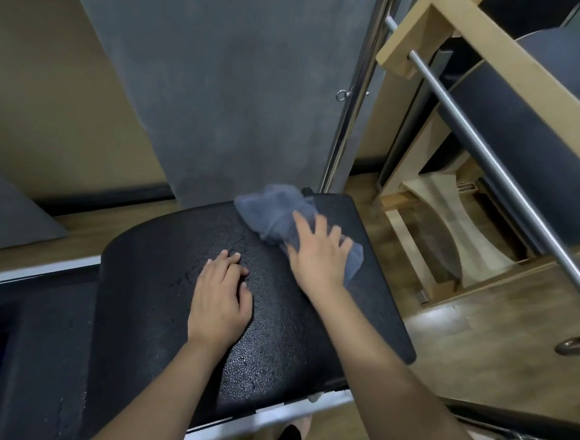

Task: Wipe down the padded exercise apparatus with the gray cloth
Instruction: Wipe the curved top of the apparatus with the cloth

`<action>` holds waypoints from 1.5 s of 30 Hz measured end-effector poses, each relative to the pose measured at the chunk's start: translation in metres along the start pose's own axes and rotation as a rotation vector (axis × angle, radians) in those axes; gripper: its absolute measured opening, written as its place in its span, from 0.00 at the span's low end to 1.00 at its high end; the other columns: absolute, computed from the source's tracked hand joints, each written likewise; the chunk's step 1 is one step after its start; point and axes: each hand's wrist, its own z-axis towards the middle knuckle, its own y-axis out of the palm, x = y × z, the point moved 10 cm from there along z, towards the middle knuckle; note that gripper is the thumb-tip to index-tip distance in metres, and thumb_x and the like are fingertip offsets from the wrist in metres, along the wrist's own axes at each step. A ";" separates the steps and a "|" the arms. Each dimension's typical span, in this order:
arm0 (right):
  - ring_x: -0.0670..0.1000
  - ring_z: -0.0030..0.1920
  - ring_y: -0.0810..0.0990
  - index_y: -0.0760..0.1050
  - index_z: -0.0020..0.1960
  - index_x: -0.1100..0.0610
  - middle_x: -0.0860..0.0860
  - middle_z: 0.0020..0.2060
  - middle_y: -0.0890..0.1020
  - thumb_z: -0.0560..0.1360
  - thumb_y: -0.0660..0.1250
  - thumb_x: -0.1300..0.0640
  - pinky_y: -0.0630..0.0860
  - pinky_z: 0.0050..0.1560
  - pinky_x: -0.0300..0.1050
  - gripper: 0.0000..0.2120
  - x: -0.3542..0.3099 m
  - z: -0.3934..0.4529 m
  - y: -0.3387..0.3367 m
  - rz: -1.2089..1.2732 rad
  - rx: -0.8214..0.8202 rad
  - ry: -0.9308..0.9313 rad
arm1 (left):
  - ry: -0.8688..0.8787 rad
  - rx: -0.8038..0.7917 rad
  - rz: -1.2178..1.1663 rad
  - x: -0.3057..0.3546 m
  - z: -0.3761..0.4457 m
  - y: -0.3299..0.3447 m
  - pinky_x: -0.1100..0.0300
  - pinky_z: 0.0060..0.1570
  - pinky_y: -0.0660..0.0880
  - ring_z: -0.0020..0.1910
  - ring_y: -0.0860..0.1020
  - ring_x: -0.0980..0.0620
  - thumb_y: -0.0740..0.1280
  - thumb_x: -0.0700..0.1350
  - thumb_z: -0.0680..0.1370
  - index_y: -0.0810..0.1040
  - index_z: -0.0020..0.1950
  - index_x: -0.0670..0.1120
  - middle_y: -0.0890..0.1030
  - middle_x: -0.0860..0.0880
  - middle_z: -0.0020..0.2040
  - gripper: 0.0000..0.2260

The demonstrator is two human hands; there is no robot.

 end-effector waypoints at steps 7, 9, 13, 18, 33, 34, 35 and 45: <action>0.62 0.51 0.76 0.69 0.72 0.45 0.55 0.61 0.76 0.71 0.71 0.43 0.71 0.50 0.59 0.31 0.060 -0.097 0.001 -0.045 0.033 0.055 | -0.013 -0.011 -0.003 0.000 -0.001 0.001 0.48 0.76 0.61 0.72 0.70 0.45 0.62 0.43 0.76 0.79 0.55 0.44 0.79 0.45 0.64 0.10; 0.62 0.52 0.75 0.66 0.73 0.44 0.55 0.61 0.74 0.75 0.66 0.41 0.71 0.51 0.60 0.28 0.090 -0.079 0.002 -0.027 0.025 0.206 | -0.010 -0.009 -0.010 -0.001 -0.001 0.001 0.48 0.76 0.61 0.72 0.70 0.45 0.63 0.42 0.75 0.79 0.54 0.44 0.79 0.45 0.64 0.10; 0.64 0.59 0.72 0.62 0.71 0.45 0.57 0.62 0.72 0.78 0.60 0.40 0.67 0.58 0.63 0.24 0.114 -0.008 0.005 0.057 -0.019 0.439 | -0.003 -0.011 -0.002 -0.001 -0.001 0.002 0.47 0.75 0.61 0.72 0.71 0.45 0.65 0.41 0.75 0.79 0.54 0.44 0.79 0.45 0.64 0.09; 0.65 0.62 0.69 0.64 0.72 0.45 0.56 0.66 0.69 0.78 0.61 0.40 0.64 0.61 0.64 0.24 0.063 0.038 0.008 0.093 -0.048 0.370 | -0.004 -0.011 0.022 0.000 0.000 0.002 0.46 0.75 0.62 0.72 0.71 0.45 0.64 0.41 0.75 0.79 0.54 0.44 0.79 0.44 0.64 0.09; 0.61 0.50 0.75 0.68 0.72 0.44 0.56 0.59 0.75 0.72 0.71 0.45 0.71 0.49 0.59 0.29 0.093 -0.103 0.000 -0.032 0.062 0.200 | -0.013 -0.018 -0.002 -0.001 0.000 0.001 0.48 0.76 0.60 0.72 0.71 0.44 0.63 0.42 0.75 0.79 0.54 0.44 0.79 0.45 0.64 0.10; 0.62 0.51 0.75 0.66 0.73 0.44 0.56 0.59 0.74 0.74 0.68 0.44 0.71 0.50 0.60 0.28 0.099 -0.089 0.000 -0.036 0.061 0.247 | -0.009 -0.017 -0.001 0.000 0.000 0.001 0.48 0.76 0.60 0.72 0.71 0.44 0.62 0.42 0.75 0.79 0.54 0.44 0.79 0.45 0.64 0.11; 0.62 0.53 0.74 0.65 0.73 0.43 0.56 0.60 0.74 0.76 0.66 0.43 0.70 0.51 0.60 0.27 0.102 -0.073 -0.001 -0.029 0.060 0.290 | -0.004 -0.017 0.000 0.000 0.000 0.001 0.48 0.75 0.61 0.72 0.71 0.44 0.62 0.42 0.75 0.79 0.54 0.44 0.79 0.45 0.64 0.11; 0.62 0.55 0.74 0.67 0.74 0.45 0.56 0.63 0.74 0.74 0.68 0.43 0.69 0.53 0.60 0.29 0.018 -0.048 -0.005 -0.023 0.038 0.103 | -0.003 -0.029 0.022 0.000 0.000 0.002 0.48 0.75 0.60 0.72 0.70 0.44 0.60 0.44 0.75 0.79 0.54 0.43 0.78 0.44 0.65 0.12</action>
